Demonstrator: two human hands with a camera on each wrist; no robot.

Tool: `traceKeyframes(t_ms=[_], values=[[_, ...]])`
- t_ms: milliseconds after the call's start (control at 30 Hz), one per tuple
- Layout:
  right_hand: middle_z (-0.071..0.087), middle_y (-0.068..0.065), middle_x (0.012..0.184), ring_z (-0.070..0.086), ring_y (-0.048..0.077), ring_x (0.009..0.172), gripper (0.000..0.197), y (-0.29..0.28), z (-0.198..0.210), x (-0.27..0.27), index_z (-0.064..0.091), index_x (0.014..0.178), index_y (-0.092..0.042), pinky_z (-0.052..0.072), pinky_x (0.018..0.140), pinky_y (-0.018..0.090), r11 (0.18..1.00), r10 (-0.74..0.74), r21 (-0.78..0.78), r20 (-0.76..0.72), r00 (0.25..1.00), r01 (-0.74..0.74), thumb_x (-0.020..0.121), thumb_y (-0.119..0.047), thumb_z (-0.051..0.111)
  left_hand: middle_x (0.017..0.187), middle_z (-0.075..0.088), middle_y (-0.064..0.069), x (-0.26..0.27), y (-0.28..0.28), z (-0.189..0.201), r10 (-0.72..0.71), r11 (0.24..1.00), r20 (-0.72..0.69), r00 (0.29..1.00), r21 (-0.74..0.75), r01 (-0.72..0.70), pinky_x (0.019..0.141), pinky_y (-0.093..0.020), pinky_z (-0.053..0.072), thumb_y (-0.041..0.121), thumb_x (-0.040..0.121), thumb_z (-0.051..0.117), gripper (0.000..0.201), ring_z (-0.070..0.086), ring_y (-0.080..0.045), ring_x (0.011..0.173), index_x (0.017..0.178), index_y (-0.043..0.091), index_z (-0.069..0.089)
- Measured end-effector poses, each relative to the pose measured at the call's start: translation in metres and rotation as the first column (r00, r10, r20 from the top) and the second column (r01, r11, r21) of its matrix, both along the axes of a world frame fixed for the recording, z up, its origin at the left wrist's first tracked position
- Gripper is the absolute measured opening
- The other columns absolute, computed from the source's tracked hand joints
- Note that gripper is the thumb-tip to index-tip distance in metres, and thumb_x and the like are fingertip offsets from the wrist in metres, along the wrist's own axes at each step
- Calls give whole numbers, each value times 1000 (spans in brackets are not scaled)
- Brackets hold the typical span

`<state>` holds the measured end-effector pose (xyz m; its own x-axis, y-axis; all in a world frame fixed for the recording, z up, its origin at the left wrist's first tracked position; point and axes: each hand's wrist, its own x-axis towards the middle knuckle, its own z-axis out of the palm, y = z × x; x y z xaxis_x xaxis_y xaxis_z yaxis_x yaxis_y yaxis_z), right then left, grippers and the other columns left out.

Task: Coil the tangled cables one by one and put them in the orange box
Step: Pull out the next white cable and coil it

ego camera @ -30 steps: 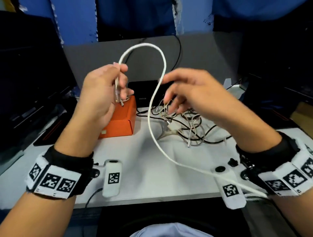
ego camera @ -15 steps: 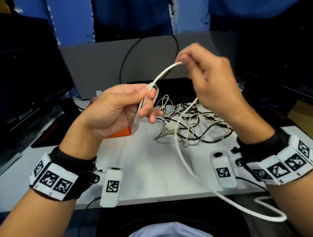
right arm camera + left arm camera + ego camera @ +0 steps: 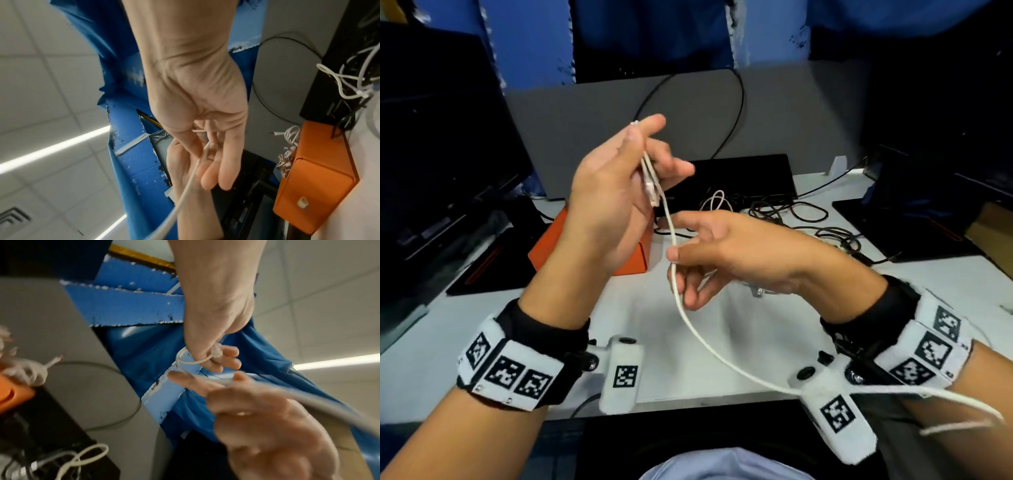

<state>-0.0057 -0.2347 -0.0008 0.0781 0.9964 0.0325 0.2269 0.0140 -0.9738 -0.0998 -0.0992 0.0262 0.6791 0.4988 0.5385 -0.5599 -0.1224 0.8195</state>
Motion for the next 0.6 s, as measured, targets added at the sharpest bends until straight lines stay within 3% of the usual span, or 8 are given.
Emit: traceKeyframes(t_ms=[67, 133, 200, 267, 333, 433, 533, 600], values=[[69, 9, 78, 71, 24, 74, 38, -4, 5, -4, 46, 140, 8, 62, 82, 40, 998, 61, -8, -121, 991, -63, 104, -1, 51, 80, 70, -2, -1, -3, -2, 147, 965, -66, 987, 230, -128, 78, -39, 58, 18, 113, 33, 33, 75, -22, 76, 139, 3, 47], [69, 7, 77, 73, 26, 80, 38, -6, 7, -7, 45, 138, 14, 61, 85, 41, 995, 100, 1, -236, 967, -102, 102, 4, 50, 83, 72, -5, -2, -3, -4, 206, 904, -97, 974, 399, -151, 71, -33, 58, 16, 112, 34, 36, 74, -24, 71, 145, 3, 43], [70, 8, 79, 73, 30, 84, 30, -8, 7, -11, 47, 128, 19, 61, 85, 41, 989, 143, 11, -313, 939, -147, 103, 2, 45, 80, 72, -5, -3, -2, -5, 192, 874, -142, 971, 475, -103, 69, -28, 56, 13, 112, 36, 33, 73, -24, 67, 140, 2, 47], [72, 13, 85, 74, 33, 84, 19, -9, 10, -13, 54, 112, 7, 61, 84, 43, 979, 189, 10, -389, 902, -201, 103, -2, 40, 77, 70, -4, -5, -1, -3, 195, 870, -157, 968, 484, -96, 69, -27, 55, 12, 112, 37, 28, 72, -22, 68, 131, 1, 53], [73, 17, 88, 74, 33, 80, 22, -9, 15, -11, 58, 107, -1, 62, 80, 42, 967, 223, 5, -502, 836, -255, 97, -11, 41, 77, 66, -9, -7, 0, 1, 210, 884, -151, 966, 451, -122, 64, -21, 54, 11, 112, 36, 28, 70, -18, 67, 127, -3, 55], [60, 4, 66, 62, 17, 53, 29, -11, 23, -3, 63, 114, -5, 62, 59, 34, 988, 144, 35, -577, 804, -152, 96, -22, 48, 75, 67, -5, -9, 4, 4, 199, 911, -144, 969, 392, -128, 64, -22, 54, 11, 112, 36, 24, 72, -17, 77, 116, 3, 58], [32, -5, 59, 31, 5, 41, 29, -13, 25, 14, 62, 124, -7, 39, 38, 20, 991, -38, 101, -384, 923, 83, 102, -20, 50, 73, 68, -1, -11, 13, 9, 44, 984, -103, 994, 178, -26, 87, -43, 52, 12, 109, 35, 22, 74, -27, 92, 106, 10, 56], [29, -5, 59, 25, 5, 43, 21, -7, 16, 31, 64, 117, -11, 30, 39, 20, 940, -263, 171, -184, 947, 295, 109, -17, 46, 72, 66, -2, -18, 19, 16, -221, 964, -5, 975, -153, 217, 92, -41, 54, 8, 107, 34, 23, 74, -23, 85, 103, 8, 56]])
